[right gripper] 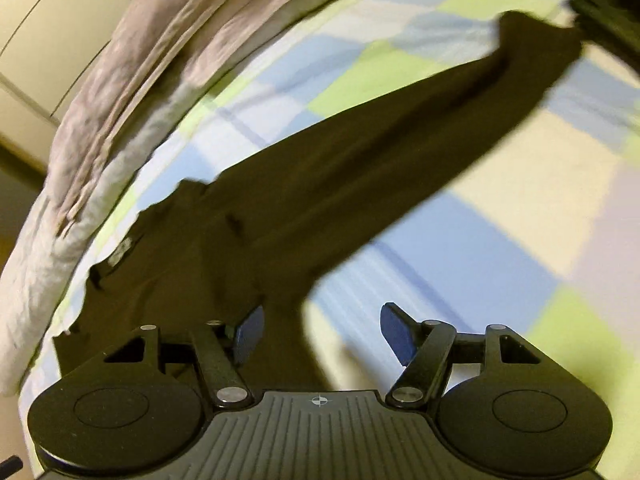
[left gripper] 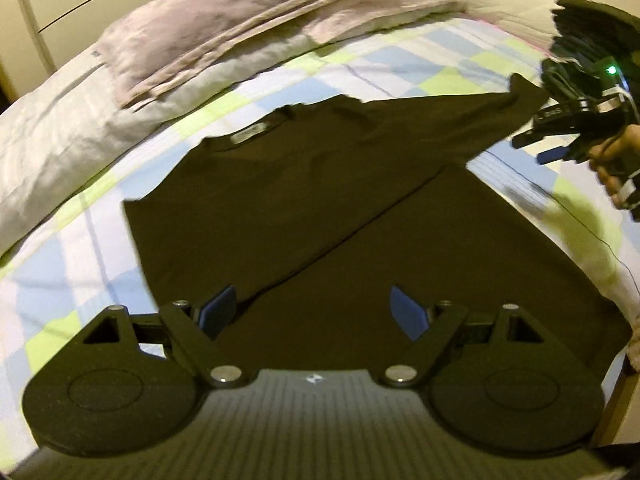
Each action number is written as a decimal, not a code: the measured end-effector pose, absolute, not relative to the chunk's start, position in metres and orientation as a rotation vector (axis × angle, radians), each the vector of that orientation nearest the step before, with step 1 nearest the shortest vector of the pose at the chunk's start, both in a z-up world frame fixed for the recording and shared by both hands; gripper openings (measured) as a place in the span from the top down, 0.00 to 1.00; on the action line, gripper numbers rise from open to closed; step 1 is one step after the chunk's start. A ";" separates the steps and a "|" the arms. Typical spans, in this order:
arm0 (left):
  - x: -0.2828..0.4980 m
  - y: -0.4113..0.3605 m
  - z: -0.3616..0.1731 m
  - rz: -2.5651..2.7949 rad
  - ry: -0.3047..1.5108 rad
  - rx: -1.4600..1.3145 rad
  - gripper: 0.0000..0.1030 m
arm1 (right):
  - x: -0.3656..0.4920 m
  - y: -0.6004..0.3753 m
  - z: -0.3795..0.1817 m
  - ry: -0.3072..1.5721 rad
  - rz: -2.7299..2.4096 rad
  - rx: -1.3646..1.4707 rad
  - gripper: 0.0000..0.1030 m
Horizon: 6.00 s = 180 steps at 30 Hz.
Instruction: Fold clothes
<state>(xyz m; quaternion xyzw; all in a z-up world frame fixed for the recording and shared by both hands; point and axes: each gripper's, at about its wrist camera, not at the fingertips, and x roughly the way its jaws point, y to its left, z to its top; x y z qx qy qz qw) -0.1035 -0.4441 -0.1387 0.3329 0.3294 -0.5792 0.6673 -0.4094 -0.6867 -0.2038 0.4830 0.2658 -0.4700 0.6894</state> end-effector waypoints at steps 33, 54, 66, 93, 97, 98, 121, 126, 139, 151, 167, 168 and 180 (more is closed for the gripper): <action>-0.268 -0.618 -0.161 -1.259 0.805 0.933 0.21 | -0.620 -0.926 -0.264 0.352 -1.406 0.987 0.94; -0.122 -0.398 -0.131 -1.039 0.798 0.669 0.21 | -0.178 -0.615 -0.119 0.358 -0.471 0.179 0.93; -0.037 -0.317 -0.173 -0.902 0.944 0.608 0.22 | -0.167 -0.528 -0.241 0.868 -0.429 0.194 0.23; 0.047 -0.459 -0.229 -0.850 0.989 0.334 0.95 | -0.273 -0.652 -0.256 0.999 -0.691 0.348 0.23; 0.055 -0.447 -0.250 -0.810 1.086 0.336 0.94 | -0.269 -0.657 -0.260 1.011 -0.692 0.360 0.23; 0.053 -0.448 -0.253 -0.819 1.087 0.362 0.93 | -0.268 -0.658 -0.262 1.019 -0.689 0.364 0.23; 0.067 -0.466 -0.225 -0.906 0.840 0.378 0.88 | -0.315 -0.587 -0.264 1.125 -0.759 0.516 0.23; 0.076 -0.440 -0.233 -0.812 0.948 0.403 0.72 | -0.312 -0.576 -0.256 1.103 -0.770 0.521 0.23; -0.113 -0.338 -0.229 -1.302 0.878 0.682 0.64 | -0.334 -0.530 -0.267 1.193 -0.695 0.625 0.23; -0.281 -0.282 -0.247 -1.520 0.742 1.070 0.45 | -0.414 -0.472 -0.279 1.392 -0.361 0.365 0.23; -0.341 -0.260 -0.276 -1.341 0.467 1.456 0.74 | -0.465 -0.395 -0.292 1.204 -0.041 -0.222 0.23; -0.337 -0.260 -0.277 -1.317 0.454 1.474 0.84 | -0.468 -0.392 -0.295 1.207 -0.049 -0.248 0.23; -0.294 -0.264 -0.234 -1.289 0.559 1.268 0.92 | -0.471 -0.370 -0.325 1.141 -0.028 -0.573 0.28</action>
